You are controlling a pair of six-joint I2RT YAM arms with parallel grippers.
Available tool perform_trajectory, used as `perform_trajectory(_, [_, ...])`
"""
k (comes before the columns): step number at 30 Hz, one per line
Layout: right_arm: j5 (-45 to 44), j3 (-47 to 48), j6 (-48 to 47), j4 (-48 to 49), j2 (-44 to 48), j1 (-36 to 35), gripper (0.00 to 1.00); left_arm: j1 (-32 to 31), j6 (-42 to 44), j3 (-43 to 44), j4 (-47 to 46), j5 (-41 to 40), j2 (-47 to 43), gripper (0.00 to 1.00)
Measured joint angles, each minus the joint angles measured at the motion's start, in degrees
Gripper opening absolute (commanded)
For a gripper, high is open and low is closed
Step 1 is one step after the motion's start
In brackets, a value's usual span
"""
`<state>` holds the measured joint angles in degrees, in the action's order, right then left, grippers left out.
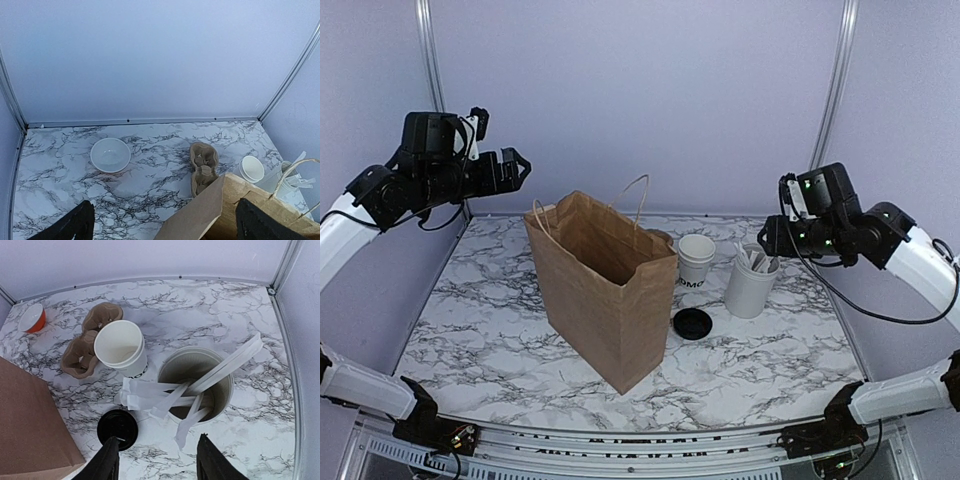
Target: Pack the takeout coffee
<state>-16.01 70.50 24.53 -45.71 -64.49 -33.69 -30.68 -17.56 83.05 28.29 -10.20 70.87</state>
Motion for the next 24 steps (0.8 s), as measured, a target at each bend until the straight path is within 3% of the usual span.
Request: perform_trajectory(24, [0.1, -5.0, 1.1, 0.2, -1.9, 4.4, 0.37, 0.0, -0.1, -1.9, -2.4, -0.4, -0.5, 0.99])
